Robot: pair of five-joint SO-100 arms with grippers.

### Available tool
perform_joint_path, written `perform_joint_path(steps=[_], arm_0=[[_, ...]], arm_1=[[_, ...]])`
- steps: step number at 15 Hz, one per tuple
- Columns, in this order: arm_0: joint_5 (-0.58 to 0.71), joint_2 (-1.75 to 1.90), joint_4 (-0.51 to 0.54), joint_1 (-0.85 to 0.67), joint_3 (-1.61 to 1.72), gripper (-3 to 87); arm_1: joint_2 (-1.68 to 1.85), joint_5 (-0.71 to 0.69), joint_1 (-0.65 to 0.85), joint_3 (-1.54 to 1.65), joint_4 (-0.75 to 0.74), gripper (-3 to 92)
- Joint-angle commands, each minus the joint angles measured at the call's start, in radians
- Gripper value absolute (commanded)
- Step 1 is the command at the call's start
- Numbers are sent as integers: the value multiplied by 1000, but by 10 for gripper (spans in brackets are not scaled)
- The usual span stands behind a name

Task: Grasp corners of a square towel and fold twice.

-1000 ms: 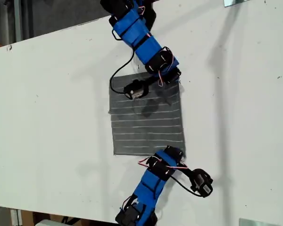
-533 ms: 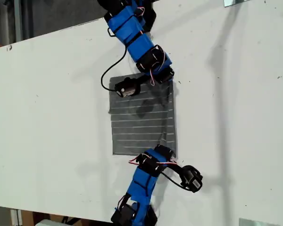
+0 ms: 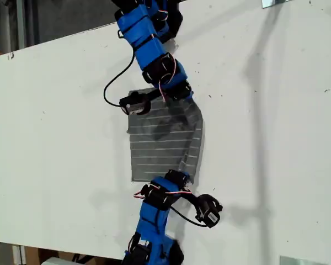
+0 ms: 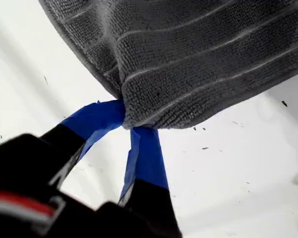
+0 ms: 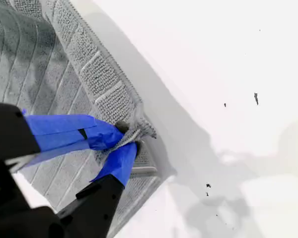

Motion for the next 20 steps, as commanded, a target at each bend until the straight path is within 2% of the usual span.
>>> perform_joint_path(steps=[1, 4, 7, 10, 14, 16, 20], arm_0=[[17, 100, 11, -48, 28, -2], [48, 238, -9, -138, 199, -2], [124, 500, -121, -267, 471, -2], [224, 635, -175, -411, 612, -2], [390, 522, -210, -614, 561, -2], [454, 382, -222, -693, 482, -2], [514, 98, -230, -784, 305, -2]], arm_1=[[77, -25, 41, -20, 2, -2], [158, -72, 129, 40, 15, -2], [281, -135, 242, 129, -9, -2], [423, -250, 426, 307, -124, -2], [511, -362, 609, 396, -152, -2], [509, -445, 730, 472, -229, -2], [296, -555, 907, 488, -354, -2]])
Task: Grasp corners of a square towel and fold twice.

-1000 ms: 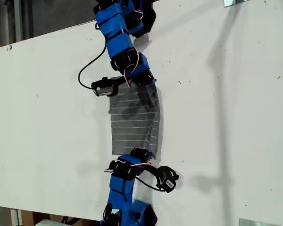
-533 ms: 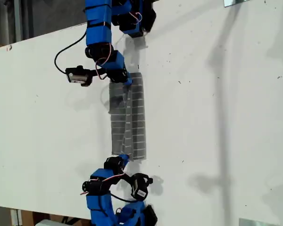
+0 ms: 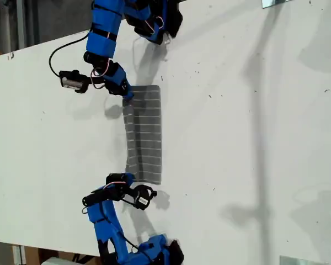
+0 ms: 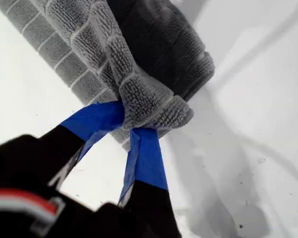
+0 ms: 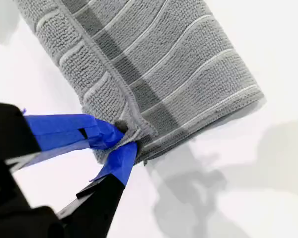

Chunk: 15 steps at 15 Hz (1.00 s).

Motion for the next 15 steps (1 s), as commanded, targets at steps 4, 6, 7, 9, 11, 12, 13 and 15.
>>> perform_joint_path(steps=[4, 6, 7, 9, 11, 12, 13, 15], arm_0=[[-9, -133, 58, -2, -152, -2], [-26, -103, 103, 83, -155, -2], [-41, -77, 115, 120, -149, -2], [-64, -26, 120, 173, -120, -2], [-78, -17, 123, 215, -104, -2], [-83, -20, 124, 225, -101, -2], [-86, -21, 124, 227, -91, -2], [-86, -20, 117, 224, -66, -2]], arm_1=[[-163, -23, -28, -75, -34, -2], [-89, -23, -92, -74, 21, -2], [-48, -23, -123, -72, 52, -2], [18, -8, -176, -51, 92, -2], [69, 20, -221, 5, 97, -2], [80, 28, -233, 37, 91, -2], [80, 32, -241, 61, 80, -2], [67, 37, -253, 97, 61, -2]])
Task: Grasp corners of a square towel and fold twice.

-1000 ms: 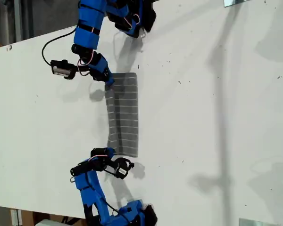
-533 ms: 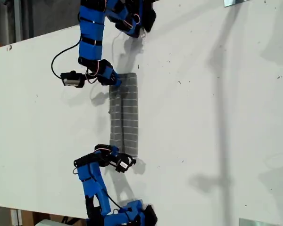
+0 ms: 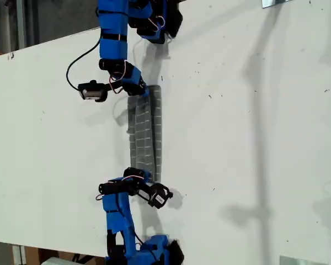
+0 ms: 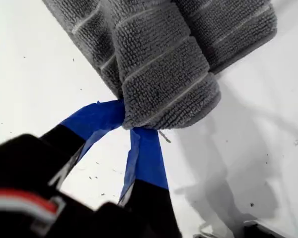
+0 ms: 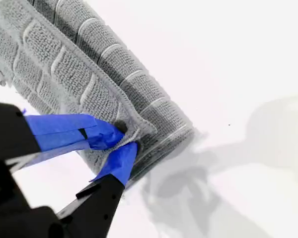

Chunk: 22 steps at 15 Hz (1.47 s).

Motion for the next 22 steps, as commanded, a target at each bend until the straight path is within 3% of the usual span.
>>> perform_joint_path(steps=[1, 8, 9, 10, 12, 13, 16, 18, 21, 22], arm_0=[[-8, 64, 5, 8, 14, -2], [55, 67, -20, -98, 98, -2], [60, 64, -21, -100, 98, -1], [57, 63, -11, -91, 95, 125], [15, 110, 11, -63, 110, 200], [-3, 175, 12, -66, 140, 267], [3, 433, -130, -184, 394, 250], [-20, 462, -279, -282, 614, 247], [-71, 430, -396, -273, 735, 241], [-81, 430, -428, -276, 765, 241]], arm_1=[[35, 15, -17, 20, -11, -2], [21, 20, -40, 55, -41, -2], [21, 46, -48, 55, -35, 38], [29, 63, -63, 57, -34, 198], [44, 77, -81, 61, -31, 333], [60, 75, -64, 69, -28, 325], [81, 9, 48, 75, -35, 336], [-2, -46, 129, 71, -80, 352], [-347, -77, 167, -34, -156, 367], [-457, -74, 163, -114, -121, 348]])
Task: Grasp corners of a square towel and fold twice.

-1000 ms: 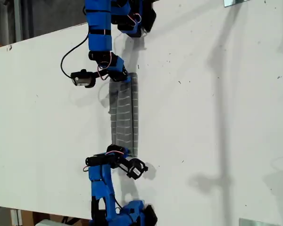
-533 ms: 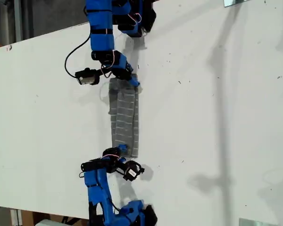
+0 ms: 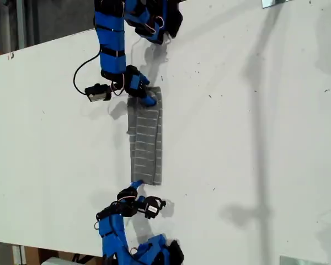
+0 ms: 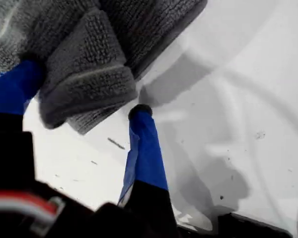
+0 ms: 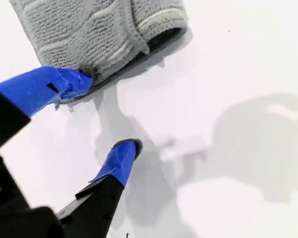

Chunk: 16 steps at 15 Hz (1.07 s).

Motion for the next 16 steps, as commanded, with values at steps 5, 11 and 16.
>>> perform_joint_path(steps=[5, 11, 16], arm_0=[[-77, 18, -86, -9, 63, 239], [-91, 25, -98, -8, 77, 236], [-98, 29, -100, -5, 83, 236]], arm_1=[[-192, 32, 3, -189, 84, -1], [589, 322, -67, 233, 222, -1], [1037, 525, -181, 265, 439, -1]])
